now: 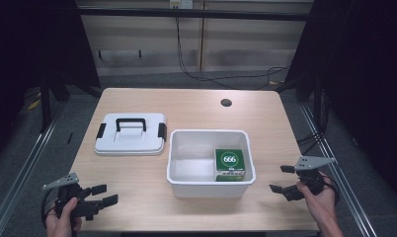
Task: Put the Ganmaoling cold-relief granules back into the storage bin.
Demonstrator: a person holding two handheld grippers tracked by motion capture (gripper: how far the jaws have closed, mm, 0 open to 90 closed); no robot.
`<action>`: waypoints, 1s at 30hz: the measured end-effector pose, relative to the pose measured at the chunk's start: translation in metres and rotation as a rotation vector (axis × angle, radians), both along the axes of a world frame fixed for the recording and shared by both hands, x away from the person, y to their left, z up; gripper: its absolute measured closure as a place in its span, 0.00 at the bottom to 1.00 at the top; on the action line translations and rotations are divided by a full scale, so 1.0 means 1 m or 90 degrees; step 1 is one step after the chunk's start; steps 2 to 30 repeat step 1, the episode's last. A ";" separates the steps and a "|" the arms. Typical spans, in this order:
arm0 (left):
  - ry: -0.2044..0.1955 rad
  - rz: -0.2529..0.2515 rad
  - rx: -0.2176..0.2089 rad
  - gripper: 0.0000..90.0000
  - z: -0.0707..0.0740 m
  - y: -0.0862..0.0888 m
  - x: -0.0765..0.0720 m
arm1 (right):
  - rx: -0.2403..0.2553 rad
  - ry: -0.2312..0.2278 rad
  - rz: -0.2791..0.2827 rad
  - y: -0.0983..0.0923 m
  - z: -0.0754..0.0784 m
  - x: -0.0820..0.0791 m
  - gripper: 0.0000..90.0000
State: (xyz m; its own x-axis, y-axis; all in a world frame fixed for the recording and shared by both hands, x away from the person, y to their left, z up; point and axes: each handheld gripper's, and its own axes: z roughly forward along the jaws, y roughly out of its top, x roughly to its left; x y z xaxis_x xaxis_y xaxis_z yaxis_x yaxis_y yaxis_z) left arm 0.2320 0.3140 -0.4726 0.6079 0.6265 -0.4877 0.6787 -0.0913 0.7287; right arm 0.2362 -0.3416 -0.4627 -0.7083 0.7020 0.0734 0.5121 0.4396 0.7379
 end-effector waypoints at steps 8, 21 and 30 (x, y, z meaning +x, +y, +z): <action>-0.004 -0.005 0.006 0.18 0.000 0.001 0.000 | -0.004 0.008 0.001 -0.001 -0.004 0.001 0.14; -0.004 -0.005 0.006 0.18 0.000 0.001 0.000 | -0.004 0.008 0.001 -0.001 -0.004 0.001 0.14; -0.004 -0.005 0.006 0.18 0.000 0.001 0.000 | -0.004 0.008 0.001 -0.001 -0.004 0.001 0.14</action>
